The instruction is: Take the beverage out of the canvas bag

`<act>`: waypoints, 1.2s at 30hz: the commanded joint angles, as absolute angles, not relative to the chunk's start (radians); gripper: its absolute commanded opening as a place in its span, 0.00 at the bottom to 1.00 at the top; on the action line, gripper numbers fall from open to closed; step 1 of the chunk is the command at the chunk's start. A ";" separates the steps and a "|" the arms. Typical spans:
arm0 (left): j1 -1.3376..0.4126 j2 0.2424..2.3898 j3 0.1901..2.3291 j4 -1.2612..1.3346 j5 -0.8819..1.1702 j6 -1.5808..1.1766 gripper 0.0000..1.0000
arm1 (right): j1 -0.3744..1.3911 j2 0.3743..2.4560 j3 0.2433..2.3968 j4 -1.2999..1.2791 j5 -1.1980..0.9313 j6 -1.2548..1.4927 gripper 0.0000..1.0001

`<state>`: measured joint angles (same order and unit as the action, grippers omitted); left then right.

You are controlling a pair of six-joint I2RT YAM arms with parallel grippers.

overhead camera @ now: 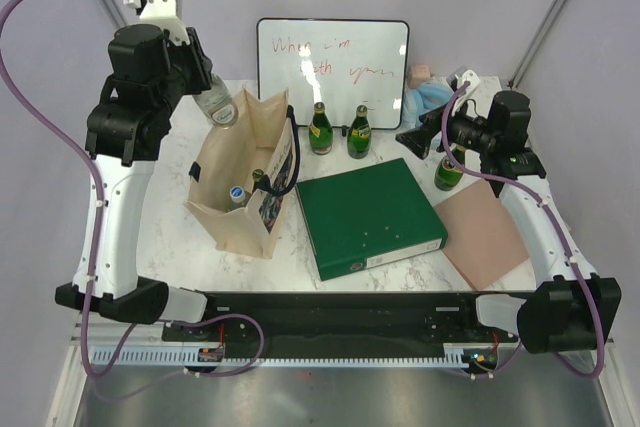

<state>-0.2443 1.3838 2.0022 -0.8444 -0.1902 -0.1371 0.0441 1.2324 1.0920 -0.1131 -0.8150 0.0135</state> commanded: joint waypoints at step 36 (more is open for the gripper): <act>-0.002 1.614 1.823 -0.308 -0.353 -0.164 0.02 | 0.060 1.180 1.043 -0.103 -0.835 0.009 0.98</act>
